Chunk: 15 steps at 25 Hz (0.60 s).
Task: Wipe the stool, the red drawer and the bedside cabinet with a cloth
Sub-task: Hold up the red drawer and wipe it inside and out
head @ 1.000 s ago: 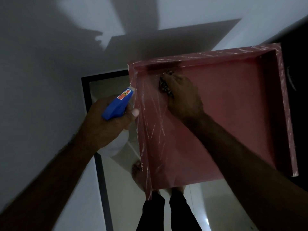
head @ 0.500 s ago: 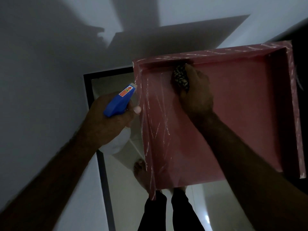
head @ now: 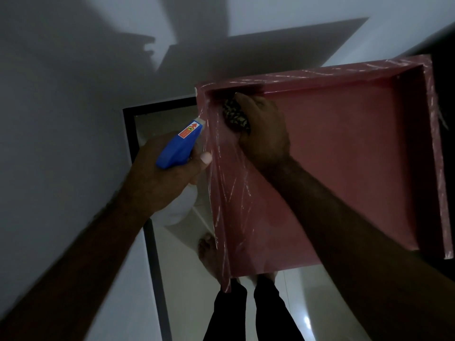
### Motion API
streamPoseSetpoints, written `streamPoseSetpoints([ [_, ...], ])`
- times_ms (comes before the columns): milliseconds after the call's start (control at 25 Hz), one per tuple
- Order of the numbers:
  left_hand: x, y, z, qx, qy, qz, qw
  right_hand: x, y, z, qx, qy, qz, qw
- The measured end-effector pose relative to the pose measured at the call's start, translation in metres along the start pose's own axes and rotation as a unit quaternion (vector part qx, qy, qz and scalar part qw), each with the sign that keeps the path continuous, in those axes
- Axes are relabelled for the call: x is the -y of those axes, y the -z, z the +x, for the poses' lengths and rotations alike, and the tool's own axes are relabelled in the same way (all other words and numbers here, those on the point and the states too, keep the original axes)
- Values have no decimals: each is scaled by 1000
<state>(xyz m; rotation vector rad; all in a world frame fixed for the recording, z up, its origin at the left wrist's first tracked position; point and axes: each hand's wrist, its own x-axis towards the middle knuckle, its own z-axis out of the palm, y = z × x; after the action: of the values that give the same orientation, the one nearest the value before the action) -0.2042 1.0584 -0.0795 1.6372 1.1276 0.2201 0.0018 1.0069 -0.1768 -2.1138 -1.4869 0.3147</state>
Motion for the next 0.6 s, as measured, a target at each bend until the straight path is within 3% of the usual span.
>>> streamPoseSetpoints([
  [200,4,1,-3,-2,-6,5,1000,-27,7,-6,-66,-43,-11,997],
  [440,7,-1,-10,-4,-9,-1,1000,-4,0,-13,26,27,2,999],
  [600,5,-2,-17,-12,7,-5,1000,-29,17,-19,-17,-27,-4,999],
])
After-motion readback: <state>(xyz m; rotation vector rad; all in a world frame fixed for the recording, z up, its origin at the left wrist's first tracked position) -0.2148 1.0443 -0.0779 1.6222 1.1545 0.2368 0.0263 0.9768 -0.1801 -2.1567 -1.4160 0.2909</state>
